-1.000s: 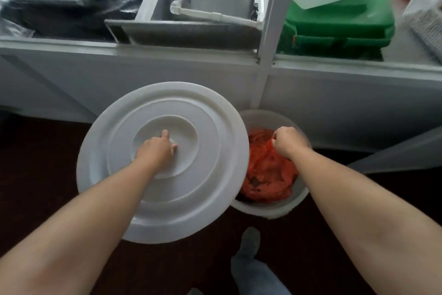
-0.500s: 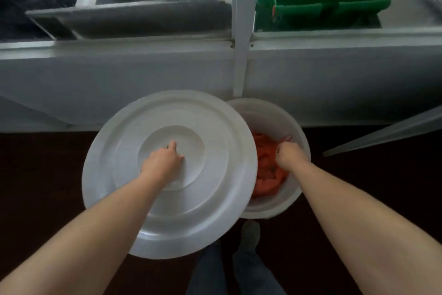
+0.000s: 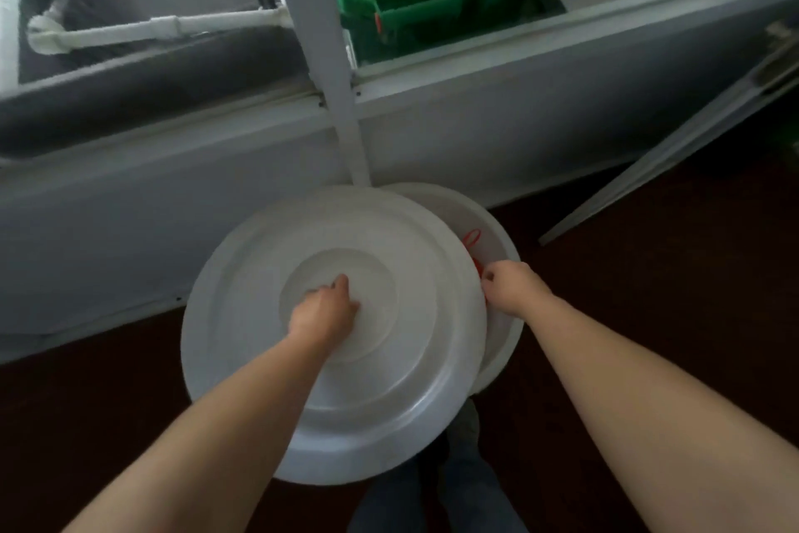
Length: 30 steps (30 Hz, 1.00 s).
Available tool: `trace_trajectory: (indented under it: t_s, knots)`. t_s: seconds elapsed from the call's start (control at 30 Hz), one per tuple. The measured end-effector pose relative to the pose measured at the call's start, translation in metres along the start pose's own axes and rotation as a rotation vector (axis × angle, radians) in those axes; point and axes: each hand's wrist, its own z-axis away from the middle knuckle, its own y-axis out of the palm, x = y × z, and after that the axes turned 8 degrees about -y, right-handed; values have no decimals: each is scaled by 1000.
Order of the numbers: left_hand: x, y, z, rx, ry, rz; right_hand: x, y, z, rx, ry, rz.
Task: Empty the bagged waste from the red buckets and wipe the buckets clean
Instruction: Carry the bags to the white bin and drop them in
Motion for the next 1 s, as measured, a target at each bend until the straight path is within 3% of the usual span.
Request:
trace_trajectory:
  t_s: [0.3,0.5,0.73,1.0]
  knots:
    - [-78,51,-51,-20,159,-92,-39,32,-43,-6,-24,-62]
    - [-115,85,-101,-52,217,-130,-72,67,-89,-119,-68,-66]
    - [-119,119,-140,-47,190,-170,-105,104,-124,-147,-67,-203]
    - [-115,135,-151,-22,171,-113,-96,122,-131,-154,-46,-107]
